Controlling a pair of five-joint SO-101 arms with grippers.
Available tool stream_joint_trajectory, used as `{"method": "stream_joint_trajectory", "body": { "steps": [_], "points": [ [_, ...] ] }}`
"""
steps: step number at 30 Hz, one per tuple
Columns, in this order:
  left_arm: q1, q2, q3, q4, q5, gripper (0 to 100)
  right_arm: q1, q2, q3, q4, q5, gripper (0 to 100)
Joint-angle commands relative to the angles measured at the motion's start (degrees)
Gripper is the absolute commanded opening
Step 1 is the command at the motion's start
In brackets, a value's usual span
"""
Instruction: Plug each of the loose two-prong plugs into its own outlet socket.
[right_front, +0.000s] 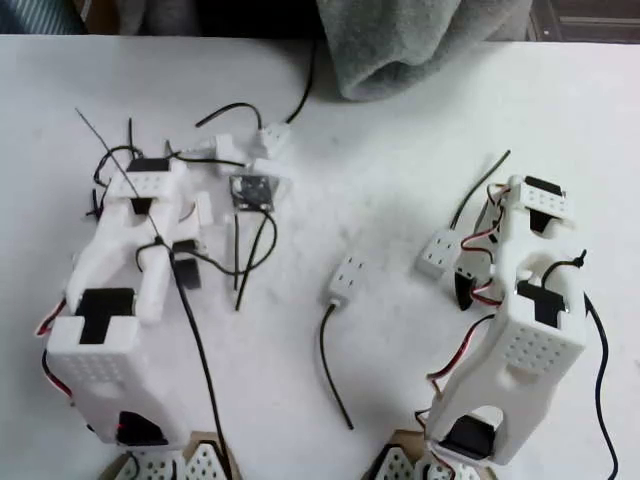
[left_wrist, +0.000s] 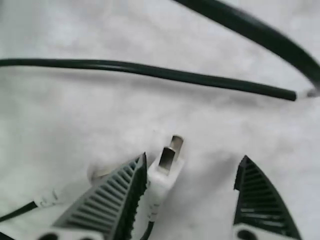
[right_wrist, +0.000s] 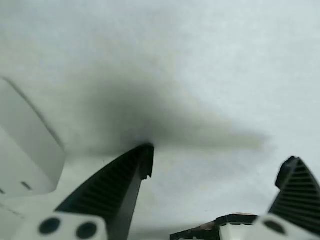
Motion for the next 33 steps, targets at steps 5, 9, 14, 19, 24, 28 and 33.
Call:
{"method": "stream_joint_trajectory", "body": {
  "steps": [5,9,14,19,24,28,33],
  "points": [
    [0.4,-0.5,-1.1,0.3,-13.2,17,-0.5,0.7,-0.4,-1.9,0.6,39.0],
    [-1.2,-0.7,-1.0,0.4,-15.4,16,-0.5,0.7,-0.4,-1.9,0.6,39.0],
    [-2.5,-0.7,-1.0,0.2,-15.4,20,-0.5,0.7,-0.4,-1.9,0.6,39.0],
    [-4.4,-0.5,-1.0,0.0,-15.4,24,-1.0,0.7,-0.4,-1.9,0.6,39.0],
    [-4.5,-0.4,-1.1,-0.3,-15.6,25,-1.1,0.7,-0.4,-2.0,0.6,39.0],
    [-4.5,-0.4,-1.0,-1.1,-15.4,25,-1.0,0.7,-0.4,-2.0,0.6,39.0],
    [-3.3,-0.4,-0.9,-0.9,-15.4,25,-1.0,0.7,-0.4,-2.0,0.6,39.0]
  ]
}}
